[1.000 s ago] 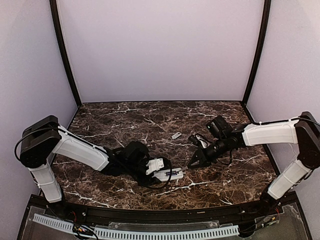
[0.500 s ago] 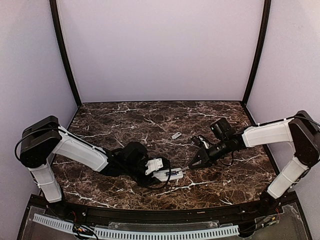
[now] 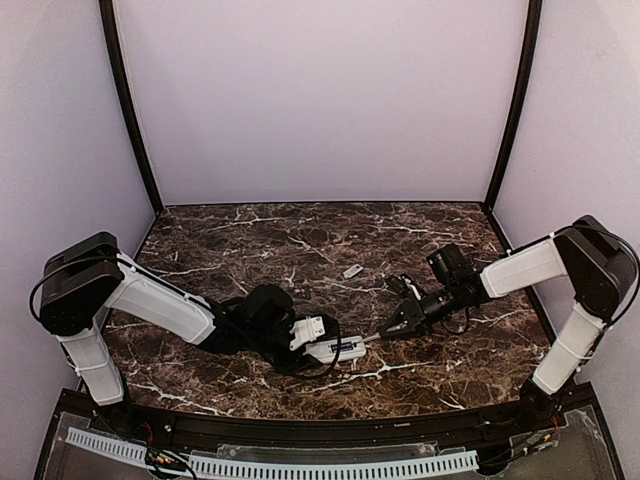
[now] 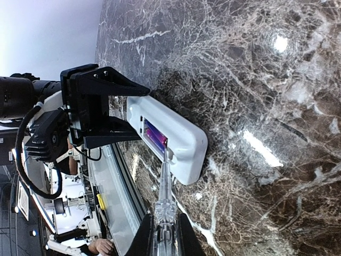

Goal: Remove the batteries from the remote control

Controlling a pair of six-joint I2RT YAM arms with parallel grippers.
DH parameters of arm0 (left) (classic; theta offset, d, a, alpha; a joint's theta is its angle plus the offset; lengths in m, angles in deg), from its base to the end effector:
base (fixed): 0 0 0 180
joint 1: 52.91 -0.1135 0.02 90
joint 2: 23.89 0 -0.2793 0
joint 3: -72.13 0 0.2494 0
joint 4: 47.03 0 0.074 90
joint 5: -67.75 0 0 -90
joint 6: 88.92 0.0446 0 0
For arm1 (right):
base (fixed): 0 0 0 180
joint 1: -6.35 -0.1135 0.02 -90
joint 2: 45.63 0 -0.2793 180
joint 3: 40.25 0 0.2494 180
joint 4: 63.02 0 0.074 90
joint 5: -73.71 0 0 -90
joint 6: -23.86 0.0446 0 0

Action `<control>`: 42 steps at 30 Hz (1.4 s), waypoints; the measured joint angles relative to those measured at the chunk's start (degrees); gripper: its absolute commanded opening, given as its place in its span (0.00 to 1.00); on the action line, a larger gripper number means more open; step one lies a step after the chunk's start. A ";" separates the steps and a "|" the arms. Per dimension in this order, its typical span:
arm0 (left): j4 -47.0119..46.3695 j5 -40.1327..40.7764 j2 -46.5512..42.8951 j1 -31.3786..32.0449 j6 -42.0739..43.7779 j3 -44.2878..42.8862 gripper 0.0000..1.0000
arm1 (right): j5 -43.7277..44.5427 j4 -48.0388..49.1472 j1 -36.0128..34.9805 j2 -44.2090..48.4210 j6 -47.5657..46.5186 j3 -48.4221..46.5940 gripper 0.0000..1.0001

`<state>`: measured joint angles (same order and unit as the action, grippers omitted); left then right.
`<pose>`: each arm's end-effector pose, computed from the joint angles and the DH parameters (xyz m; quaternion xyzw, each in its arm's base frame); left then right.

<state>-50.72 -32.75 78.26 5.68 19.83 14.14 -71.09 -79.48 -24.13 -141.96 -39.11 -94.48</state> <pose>0.1741 -0.3007 0.1363 0.5949 0.6820 -0.2202 0.3639 0.2296 0.1774 0.1388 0.1504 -0.8505 -0.5041 0.0022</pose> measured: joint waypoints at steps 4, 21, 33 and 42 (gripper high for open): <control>-0.13 0.00 0.13 -0.22 -0.07 0.00 0.00 | -0.61 0.61 0.17 0.26 0.26 0.17 0.00; -0.96 0.04 0.55 -0.22 -0.11 -0.02 0.00 | 3.76 -0.20 -2.19 5.07 11.65 0.13 0.00; -0.92 1.09 0.68 -0.31 -1.38 -0.37 0.00 | 6.27 1.92 -3.13 6.19 23.19 0.13 0.00; -6.23 0.83 4.02 0.57 0.33 -2.51 0.00 | 1.05 8.59 -8.17 9.64 25.57 -3.10 0.00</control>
<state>-56.95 -31.92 82.28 6.25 20.15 11.62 -70.04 -70.89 -32.31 -132.33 -13.54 -97.59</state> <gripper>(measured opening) 0.507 0.097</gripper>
